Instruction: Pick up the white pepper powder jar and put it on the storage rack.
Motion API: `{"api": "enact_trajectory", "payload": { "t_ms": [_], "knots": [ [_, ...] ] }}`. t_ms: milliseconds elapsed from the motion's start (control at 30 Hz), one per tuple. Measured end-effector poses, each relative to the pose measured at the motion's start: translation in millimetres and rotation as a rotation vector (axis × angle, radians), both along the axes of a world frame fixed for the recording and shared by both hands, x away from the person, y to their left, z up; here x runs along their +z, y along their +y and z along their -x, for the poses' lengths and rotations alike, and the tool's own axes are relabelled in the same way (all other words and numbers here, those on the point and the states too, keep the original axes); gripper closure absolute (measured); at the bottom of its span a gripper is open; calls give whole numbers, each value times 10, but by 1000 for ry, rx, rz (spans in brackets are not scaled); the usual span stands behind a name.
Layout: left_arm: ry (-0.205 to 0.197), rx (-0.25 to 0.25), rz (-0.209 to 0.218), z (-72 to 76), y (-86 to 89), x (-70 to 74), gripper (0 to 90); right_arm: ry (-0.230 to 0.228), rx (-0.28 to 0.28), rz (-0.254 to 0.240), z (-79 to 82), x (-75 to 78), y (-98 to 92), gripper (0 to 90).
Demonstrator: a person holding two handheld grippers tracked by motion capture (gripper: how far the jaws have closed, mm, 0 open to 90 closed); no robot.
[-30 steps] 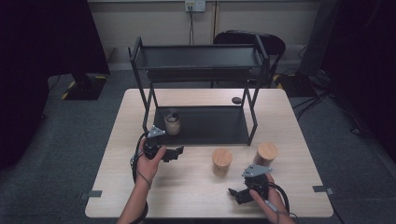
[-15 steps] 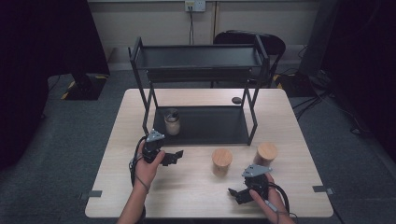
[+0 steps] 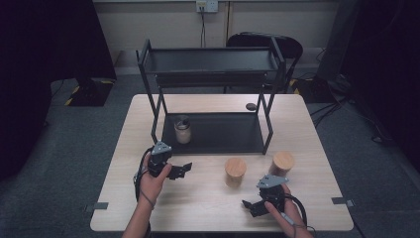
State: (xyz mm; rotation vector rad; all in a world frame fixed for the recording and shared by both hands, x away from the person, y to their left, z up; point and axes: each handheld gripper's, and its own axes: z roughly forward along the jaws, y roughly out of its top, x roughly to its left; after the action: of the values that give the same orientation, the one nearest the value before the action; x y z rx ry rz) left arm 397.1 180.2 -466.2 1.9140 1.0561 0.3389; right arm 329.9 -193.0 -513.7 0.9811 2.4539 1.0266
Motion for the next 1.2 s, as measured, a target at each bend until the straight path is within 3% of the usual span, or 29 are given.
{"api": "enact_trajectory", "payload": {
  "t_ms": [1200],
  "knots": [
    [-3,-5,-24,204,251,-42,35,0,0,0,0,0,0,0]
  ]
}}
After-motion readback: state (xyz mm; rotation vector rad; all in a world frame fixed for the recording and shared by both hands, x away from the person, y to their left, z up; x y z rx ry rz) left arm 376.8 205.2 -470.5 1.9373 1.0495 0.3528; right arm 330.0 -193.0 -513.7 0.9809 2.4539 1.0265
